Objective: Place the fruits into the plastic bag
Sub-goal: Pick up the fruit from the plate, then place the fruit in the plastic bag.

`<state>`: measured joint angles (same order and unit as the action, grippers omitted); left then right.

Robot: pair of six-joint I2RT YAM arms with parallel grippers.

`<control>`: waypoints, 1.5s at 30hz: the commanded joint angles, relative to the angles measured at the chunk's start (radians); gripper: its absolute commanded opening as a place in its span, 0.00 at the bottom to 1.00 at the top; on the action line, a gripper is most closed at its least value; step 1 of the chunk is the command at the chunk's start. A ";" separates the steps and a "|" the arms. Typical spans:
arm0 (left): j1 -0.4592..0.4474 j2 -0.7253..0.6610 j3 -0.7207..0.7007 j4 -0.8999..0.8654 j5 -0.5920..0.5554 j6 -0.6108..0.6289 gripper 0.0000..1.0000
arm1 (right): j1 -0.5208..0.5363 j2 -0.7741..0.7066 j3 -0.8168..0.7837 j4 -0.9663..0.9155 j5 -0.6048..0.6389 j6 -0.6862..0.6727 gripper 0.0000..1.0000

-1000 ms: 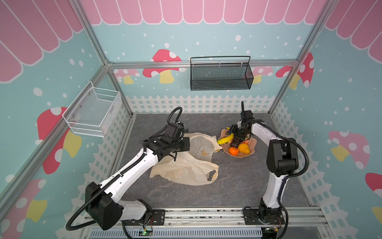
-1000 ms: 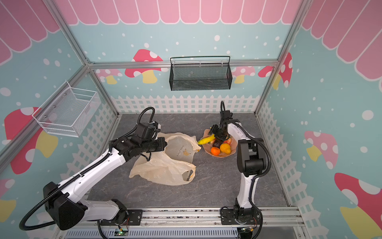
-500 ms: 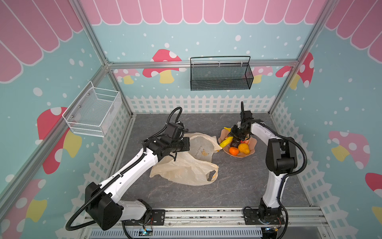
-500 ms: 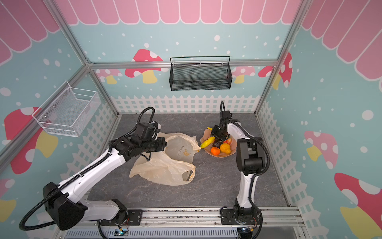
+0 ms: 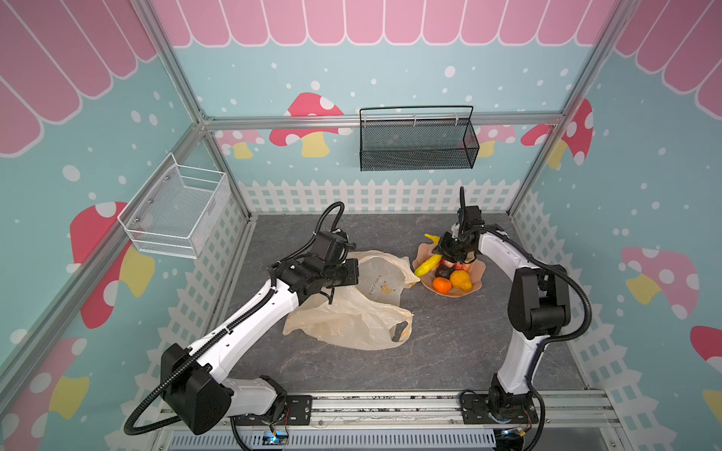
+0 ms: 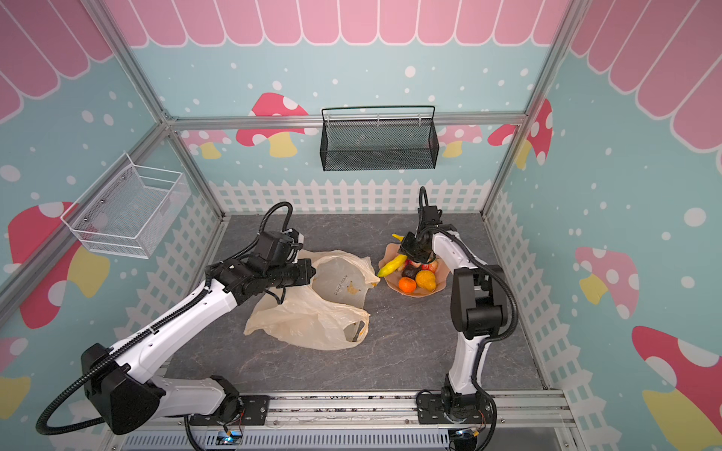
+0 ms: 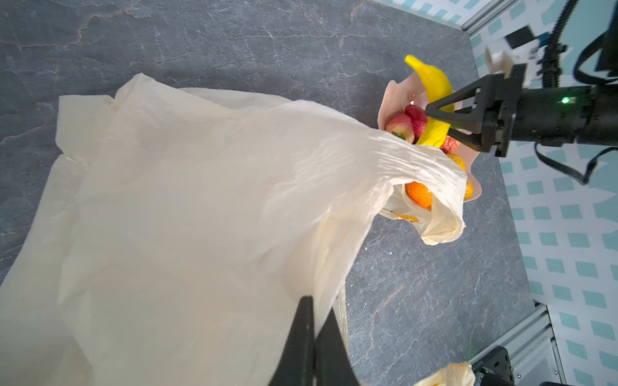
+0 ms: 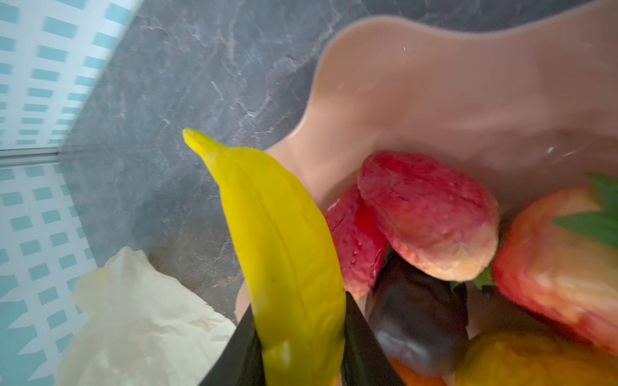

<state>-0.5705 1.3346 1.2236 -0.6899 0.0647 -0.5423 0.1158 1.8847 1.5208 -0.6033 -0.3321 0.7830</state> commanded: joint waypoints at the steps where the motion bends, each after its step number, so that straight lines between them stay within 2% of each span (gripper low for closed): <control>1: 0.006 -0.021 -0.009 0.011 0.004 -0.001 0.00 | -0.006 -0.085 0.028 0.008 0.000 0.005 0.19; 8: 0.007 -0.017 -0.005 0.007 0.000 0.004 0.00 | -0.009 -0.188 0.113 0.006 0.029 0.007 0.19; 11: 0.006 -0.014 0.000 0.008 0.003 0.004 0.00 | -0.011 -0.253 0.133 0.066 0.026 -0.024 0.19; 20: 0.006 0.005 0.016 0.008 0.007 0.013 0.00 | -0.011 -0.474 -0.040 0.340 0.049 -0.081 0.18; 26: 0.006 0.014 0.023 0.007 0.007 0.015 0.00 | -0.011 -0.499 -0.069 0.358 0.034 -0.097 0.18; 30: 0.007 0.015 0.025 0.009 0.009 0.016 0.00 | -0.010 -0.535 -0.113 0.420 -0.006 -0.129 0.18; 34: 0.006 0.020 0.027 0.008 0.018 0.015 0.00 | -0.008 -0.571 -0.179 0.514 -0.128 -0.182 0.19; 39: 0.006 0.024 0.029 0.008 0.018 0.017 0.00 | 0.054 -0.632 -0.287 0.605 -0.167 -0.235 0.18; 45: 0.006 0.033 0.034 0.007 0.021 0.016 0.00 | 0.242 -0.677 -0.358 0.603 -0.092 -0.350 0.17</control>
<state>-0.5705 1.3579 1.2278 -0.6903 0.0765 -0.5346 0.2897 1.2366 1.1873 -0.0429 -0.4477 0.5217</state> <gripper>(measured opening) 0.047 0.320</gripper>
